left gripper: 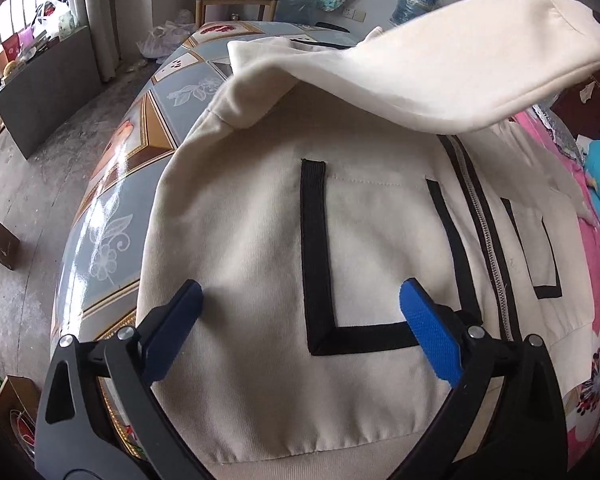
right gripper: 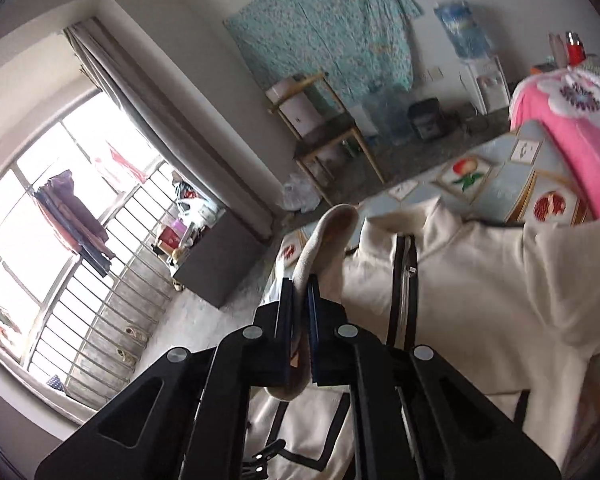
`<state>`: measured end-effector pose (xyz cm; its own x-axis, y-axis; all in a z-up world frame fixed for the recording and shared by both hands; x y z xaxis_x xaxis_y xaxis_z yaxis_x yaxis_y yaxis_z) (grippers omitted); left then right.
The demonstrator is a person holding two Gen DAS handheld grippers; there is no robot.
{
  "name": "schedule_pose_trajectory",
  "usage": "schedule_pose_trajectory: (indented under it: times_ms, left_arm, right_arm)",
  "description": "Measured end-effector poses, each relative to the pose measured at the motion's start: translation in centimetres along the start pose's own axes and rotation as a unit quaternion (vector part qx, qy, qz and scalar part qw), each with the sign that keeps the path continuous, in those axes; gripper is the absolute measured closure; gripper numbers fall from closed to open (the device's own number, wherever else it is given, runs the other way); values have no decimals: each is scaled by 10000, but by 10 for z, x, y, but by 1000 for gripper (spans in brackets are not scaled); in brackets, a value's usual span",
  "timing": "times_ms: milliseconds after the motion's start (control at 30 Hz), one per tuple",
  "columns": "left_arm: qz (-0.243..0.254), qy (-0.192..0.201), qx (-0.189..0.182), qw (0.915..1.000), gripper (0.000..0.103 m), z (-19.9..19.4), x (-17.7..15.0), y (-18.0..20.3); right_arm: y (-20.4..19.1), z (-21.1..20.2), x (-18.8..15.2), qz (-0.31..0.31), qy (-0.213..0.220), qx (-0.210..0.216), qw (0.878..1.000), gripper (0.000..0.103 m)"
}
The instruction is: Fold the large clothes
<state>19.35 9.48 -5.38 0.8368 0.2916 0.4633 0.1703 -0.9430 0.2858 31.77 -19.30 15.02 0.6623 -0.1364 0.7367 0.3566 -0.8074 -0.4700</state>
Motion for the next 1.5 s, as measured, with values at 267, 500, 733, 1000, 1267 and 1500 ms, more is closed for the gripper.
schedule_pose_trajectory:
  times_ms: [267, 500, 733, 1000, 1267, 1500]
  left_arm:
    - [-24, -148, 89, 9998, 7, 0, 5, 1]
    - [-375, 84, 122, 9992, 7, -9, 25, -15]
    - [-451, -107, 375, 9982, 7, -1, 32, -20]
    - [-142, 153, 430, 9989, 7, -6, 61, 9]
    - [244, 114, 558, 9981, 7, 27, 108, 54]
    - [477, -172, 790, 9956, 7, 80, 123, 76]
  right_arm:
    - [144, 39, -92, 1416, -1427, -895, 9755, 96]
    - [159, 47, -76, 1082, -1328, -979, 9803, 96]
    - [183, 51, -78, 434, -1659, -2199, 9603, 93]
    - [127, 70, -89, -457, -1783, -1536, 9708, 58]
    - [117, 99, -118, -920, -2355, -1824, 9502, 58]
    - [170, 8, -89, 142, -1687, -1973, 9656, 56]
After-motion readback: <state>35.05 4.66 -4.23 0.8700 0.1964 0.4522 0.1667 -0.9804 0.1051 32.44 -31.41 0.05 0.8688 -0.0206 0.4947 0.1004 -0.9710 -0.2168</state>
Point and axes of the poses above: each gripper's, at about its wrist camera, not at the fingertips, and z roughly the way its jaws point, y to its right, x to its top, the point moved 2 cm from there along z, roughly the way its jaws point, and after that the axes turned 9 degrees about -z, right-handed, at the moved point
